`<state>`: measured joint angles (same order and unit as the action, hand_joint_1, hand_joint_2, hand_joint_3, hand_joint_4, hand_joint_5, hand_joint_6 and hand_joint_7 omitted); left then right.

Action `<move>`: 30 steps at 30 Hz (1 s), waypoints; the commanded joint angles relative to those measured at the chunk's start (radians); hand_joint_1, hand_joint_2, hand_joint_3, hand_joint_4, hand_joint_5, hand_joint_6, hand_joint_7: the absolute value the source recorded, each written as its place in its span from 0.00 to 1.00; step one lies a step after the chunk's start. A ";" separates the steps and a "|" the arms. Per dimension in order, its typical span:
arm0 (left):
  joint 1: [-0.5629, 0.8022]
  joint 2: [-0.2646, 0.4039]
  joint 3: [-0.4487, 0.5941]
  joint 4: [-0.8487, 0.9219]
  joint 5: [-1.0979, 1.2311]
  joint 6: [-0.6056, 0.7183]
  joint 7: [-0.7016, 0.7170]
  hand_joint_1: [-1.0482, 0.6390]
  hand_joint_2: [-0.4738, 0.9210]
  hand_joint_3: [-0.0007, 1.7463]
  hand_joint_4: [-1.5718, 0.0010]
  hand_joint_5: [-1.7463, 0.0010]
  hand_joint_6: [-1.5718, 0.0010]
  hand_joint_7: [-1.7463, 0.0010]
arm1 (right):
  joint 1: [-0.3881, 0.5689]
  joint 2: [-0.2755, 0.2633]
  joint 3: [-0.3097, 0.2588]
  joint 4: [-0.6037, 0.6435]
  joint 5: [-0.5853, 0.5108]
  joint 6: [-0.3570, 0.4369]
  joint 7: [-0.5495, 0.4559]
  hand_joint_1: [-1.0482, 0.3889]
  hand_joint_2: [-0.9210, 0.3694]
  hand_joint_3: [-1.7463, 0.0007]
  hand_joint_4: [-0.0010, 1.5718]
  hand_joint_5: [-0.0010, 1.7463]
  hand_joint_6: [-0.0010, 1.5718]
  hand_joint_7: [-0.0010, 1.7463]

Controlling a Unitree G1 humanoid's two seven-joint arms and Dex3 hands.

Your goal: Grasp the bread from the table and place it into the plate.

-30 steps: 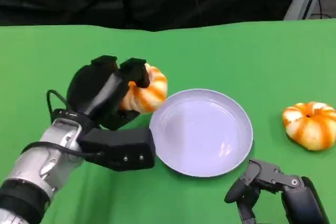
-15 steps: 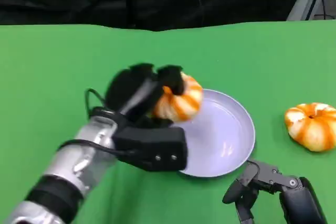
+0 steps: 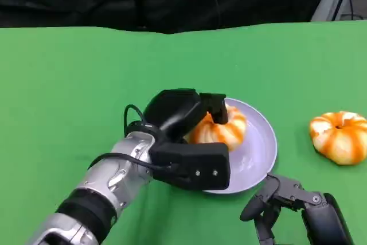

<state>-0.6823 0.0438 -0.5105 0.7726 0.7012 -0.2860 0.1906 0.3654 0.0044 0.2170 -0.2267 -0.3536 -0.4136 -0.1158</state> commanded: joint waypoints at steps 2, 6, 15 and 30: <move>-0.021 0.007 -0.025 -0.051 0.014 0.067 -0.085 0.41 0.98 0.08 0.72 0.68 0.67 0.95 | 0.018 -0.004 0.001 -0.017 0.013 -0.002 -0.005 0.74 0.51 0.20 0.54 0.93 0.55 0.72; -0.016 0.013 -0.038 -0.079 0.016 0.098 -0.126 0.31 1.00 0.09 0.87 0.79 0.80 1.00 | 0.021 -0.005 0.002 -0.020 0.014 -0.006 -0.004 0.74 0.51 0.19 0.53 0.93 0.55 0.72; 0.014 0.069 -0.083 -0.181 0.066 0.169 -0.232 0.18 1.00 0.15 0.99 0.88 0.91 0.99 | 0.028 -0.008 0.003 -0.035 0.013 0.007 0.000 0.73 0.51 0.20 0.54 0.94 0.55 0.72; 0.220 0.245 0.110 -0.576 -0.126 0.146 -0.362 0.23 1.00 0.14 0.96 0.80 0.86 0.98 | 0.022 -0.016 -0.009 -0.024 0.025 0.000 0.006 0.73 0.50 0.21 0.54 0.92 0.55 0.72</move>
<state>-0.5026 0.2424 -0.4464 0.2754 0.6120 -0.1501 -0.1345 0.3843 -0.0045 0.2124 -0.2520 -0.3460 -0.4106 -0.1093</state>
